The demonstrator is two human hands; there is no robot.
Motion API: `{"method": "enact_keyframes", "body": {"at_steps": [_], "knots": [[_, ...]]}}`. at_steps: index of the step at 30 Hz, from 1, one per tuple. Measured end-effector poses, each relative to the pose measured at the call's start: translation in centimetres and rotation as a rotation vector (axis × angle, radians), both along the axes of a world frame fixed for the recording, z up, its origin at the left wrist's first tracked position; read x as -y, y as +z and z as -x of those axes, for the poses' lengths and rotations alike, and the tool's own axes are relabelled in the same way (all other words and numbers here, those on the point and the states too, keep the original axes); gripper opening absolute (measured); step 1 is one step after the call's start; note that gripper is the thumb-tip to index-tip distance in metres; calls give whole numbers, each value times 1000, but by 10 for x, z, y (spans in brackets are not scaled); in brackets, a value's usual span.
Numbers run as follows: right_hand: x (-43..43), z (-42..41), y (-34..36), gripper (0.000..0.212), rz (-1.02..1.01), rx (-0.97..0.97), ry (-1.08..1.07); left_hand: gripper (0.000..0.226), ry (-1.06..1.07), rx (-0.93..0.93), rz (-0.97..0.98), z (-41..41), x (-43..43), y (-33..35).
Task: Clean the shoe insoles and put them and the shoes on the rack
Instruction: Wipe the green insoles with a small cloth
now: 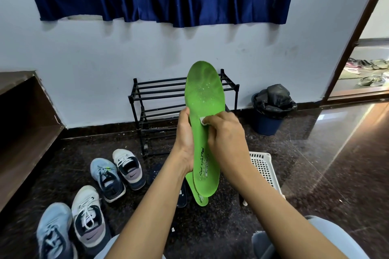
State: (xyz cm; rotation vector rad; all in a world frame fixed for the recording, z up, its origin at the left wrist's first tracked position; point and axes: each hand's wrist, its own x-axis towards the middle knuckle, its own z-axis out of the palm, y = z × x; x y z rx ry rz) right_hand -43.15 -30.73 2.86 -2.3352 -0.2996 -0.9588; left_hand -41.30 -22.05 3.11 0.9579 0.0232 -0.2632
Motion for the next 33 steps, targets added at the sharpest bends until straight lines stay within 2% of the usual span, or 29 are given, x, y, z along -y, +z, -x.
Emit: {"method": "enact_keyframes", "body": {"at_steps": [5,27,33], "knots": [[-8,9,-2,22,25,-15,60,65,38,9,12,-4,-4,-2],[-12,14,-6,27,-24,-9,51,66,22,25,-9,-6,-4,-9],[-9,-3,4,22,-40,19,14,60,13,39,-21,-4,2,-10]]}}
